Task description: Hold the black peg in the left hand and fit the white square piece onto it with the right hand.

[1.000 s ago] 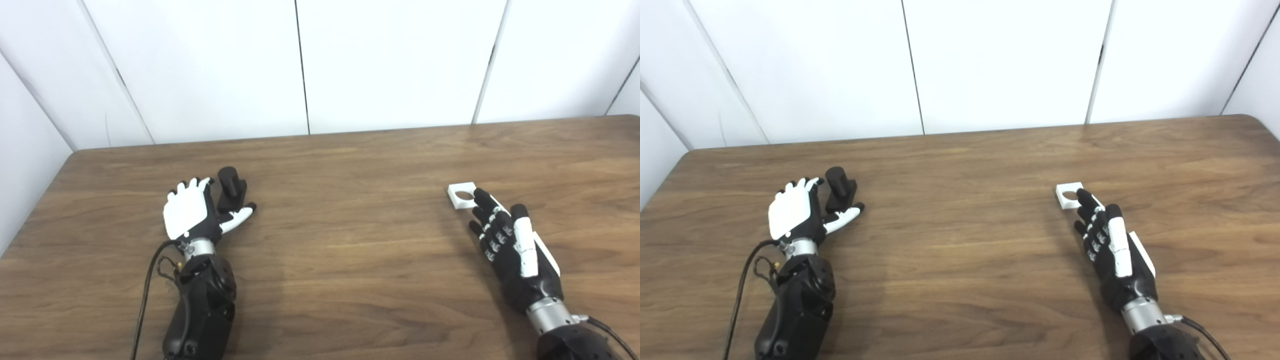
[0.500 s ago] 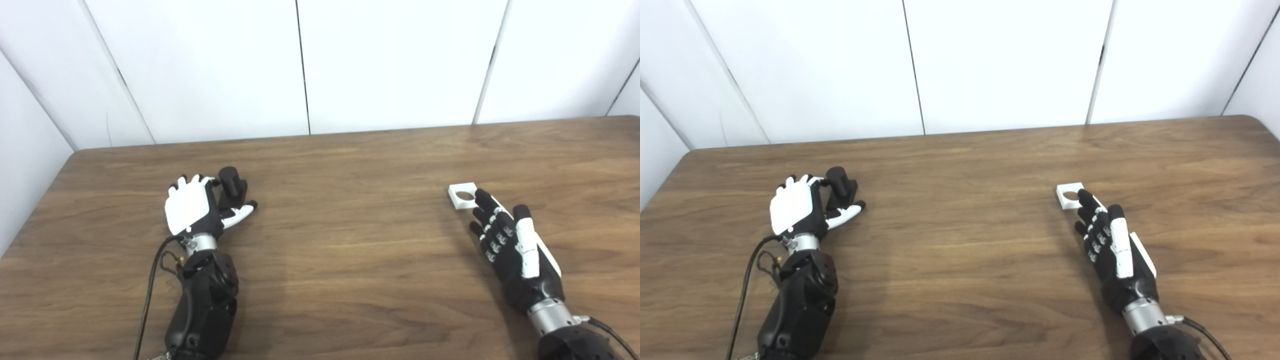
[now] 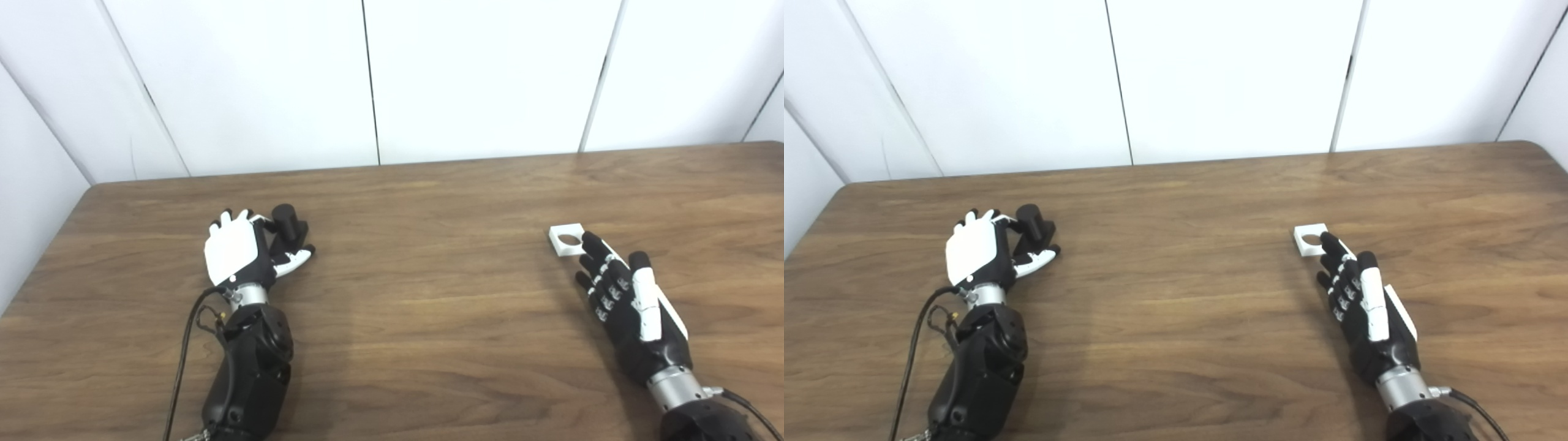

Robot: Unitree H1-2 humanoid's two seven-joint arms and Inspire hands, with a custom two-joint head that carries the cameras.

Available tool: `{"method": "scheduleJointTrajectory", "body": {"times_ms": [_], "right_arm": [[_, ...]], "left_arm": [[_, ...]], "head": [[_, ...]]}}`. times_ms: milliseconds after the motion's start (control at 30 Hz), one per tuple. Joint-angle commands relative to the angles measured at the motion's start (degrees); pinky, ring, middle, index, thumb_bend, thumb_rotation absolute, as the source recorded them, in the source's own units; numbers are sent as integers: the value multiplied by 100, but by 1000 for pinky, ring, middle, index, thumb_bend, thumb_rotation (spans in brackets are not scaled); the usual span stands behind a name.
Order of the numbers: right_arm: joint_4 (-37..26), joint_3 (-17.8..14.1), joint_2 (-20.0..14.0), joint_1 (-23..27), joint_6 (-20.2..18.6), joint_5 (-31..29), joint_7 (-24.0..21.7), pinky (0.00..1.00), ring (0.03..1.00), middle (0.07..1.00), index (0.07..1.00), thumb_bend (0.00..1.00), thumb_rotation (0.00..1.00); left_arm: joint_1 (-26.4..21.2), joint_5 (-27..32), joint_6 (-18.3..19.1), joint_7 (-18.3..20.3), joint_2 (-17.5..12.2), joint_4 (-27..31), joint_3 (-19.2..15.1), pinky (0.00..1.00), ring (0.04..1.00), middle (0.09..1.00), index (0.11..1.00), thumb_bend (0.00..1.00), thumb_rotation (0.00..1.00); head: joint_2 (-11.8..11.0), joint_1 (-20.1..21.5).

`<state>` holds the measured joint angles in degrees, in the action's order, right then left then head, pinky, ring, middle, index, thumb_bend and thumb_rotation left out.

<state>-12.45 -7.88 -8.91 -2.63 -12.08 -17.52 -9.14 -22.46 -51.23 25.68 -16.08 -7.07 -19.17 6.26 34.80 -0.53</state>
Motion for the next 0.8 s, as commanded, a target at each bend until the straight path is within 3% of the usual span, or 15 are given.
{"method": "scheduleJointTrajectory", "body": {"times_ms": [0, 200, 367, 500, 767], "right_arm": [[-109, -16, -38, 30, 155, -74, -65, 1000, 1000, 986, 930, 668, 982], [-109, -17, -69, 35, 138, -108, -85, 1000, 1000, 991, 938, 660, 996], [-129, -27, -79, 36, 128, -113, -75, 1000, 1000, 992, 936, 661, 993], [-116, -45, -97, 44, 151, -196, -119, 1000, 1000, 992, 939, 645, 993], [-168, -2, -143, 57, 67, -113, -80, 1000, 1000, 994, 940, 659, 999]], "left_arm": [[-136, 36, 16, -136, -168, 42, 14, 1000, 1000, 903, 591, 637, 231], [-117, 161, 3, -233, -222, 53, 97, 1000, 993, 900, 592, 561, 243], [-84, 250, 11, -211, -247, 147, 155, 1000, 997, 900, 577, 533, 175], [-38, 393, -60, -164, -235, 236, 159, 1000, 1000, 901, 501, 505, 77], [71, 446, -91, 15, -296, 504, 377, 1000, 998, 894, 492, 502, 65]], "head": [[9, -6], [17, 1], [30, 12], [39, 38], [55, 49]]}}
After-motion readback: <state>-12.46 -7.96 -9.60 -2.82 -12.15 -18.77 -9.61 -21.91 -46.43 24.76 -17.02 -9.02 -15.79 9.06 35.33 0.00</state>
